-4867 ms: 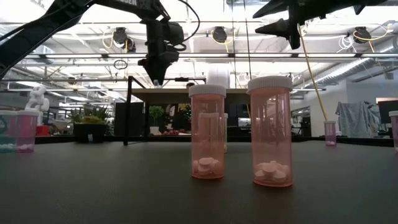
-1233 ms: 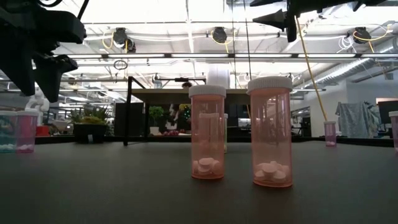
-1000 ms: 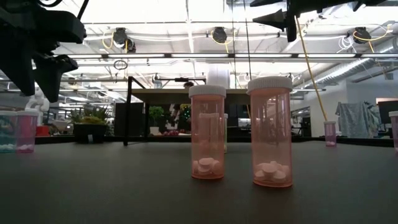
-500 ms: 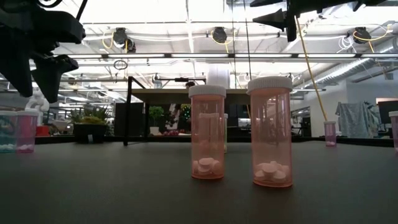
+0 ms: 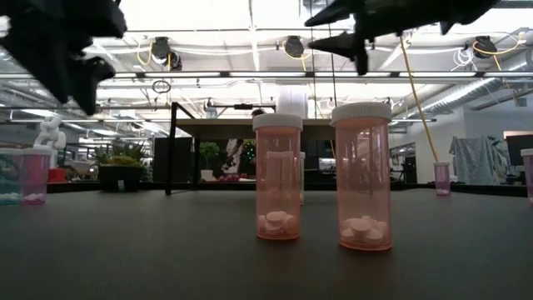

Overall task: Pick and place medicine bottles onto shelf by color
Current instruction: Put the bottom left violet pill bottle on the shelf

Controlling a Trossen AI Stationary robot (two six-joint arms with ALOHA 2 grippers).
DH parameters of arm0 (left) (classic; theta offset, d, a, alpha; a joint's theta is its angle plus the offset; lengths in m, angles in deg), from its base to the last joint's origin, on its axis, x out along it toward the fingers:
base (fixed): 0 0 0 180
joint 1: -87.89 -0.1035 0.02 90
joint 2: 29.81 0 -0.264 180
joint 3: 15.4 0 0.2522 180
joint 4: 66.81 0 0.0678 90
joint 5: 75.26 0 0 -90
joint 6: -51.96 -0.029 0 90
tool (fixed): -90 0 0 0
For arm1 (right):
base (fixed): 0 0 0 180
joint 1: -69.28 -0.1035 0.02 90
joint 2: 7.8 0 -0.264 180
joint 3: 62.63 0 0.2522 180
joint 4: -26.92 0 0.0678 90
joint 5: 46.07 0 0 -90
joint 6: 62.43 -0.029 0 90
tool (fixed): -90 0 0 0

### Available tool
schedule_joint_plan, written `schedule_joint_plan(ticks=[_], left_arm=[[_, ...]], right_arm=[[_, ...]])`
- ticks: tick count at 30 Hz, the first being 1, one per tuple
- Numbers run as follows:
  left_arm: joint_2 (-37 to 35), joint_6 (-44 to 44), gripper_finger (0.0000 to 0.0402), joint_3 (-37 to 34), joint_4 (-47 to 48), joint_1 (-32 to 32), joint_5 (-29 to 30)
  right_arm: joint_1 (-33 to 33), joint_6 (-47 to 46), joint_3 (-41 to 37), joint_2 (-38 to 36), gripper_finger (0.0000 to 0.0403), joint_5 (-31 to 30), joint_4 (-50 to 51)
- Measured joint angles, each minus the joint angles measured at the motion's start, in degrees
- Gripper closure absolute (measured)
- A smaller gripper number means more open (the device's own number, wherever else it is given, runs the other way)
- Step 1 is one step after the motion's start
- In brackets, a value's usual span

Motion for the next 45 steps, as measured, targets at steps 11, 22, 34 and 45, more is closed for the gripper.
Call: schedule_joint_plan(ticks=[11, 22, 34, 45], left_arm=[[-0.7, -9.7, 0.0158, 17.4, 14.1, -7.3, 12.7], [-10.3, -8.4, 0.0158, 23.5, 18.8, -12.1, 15.6], [-18.1, -8.9, 0.0158, 23.5, 23.0, -13.5, 17.5], [-18.4, -2.2, 0.0158, 23.5, 28.9, -13.5, 17.8]], right_arm=[[-4.9, 10.4, 22.1, 21.3, 0.0222, 2.9, 5.1], [-7.4, 18.5, 45.5, 43.3, 0.0222, 3.0, 5.8], [-7.6, 21.1, 63.6, 61.5, 0.0221, 9.8, 7.9], [-6.9, 27.3, 76.8, 78.3, 0.0122, 13.4, 5.6]])
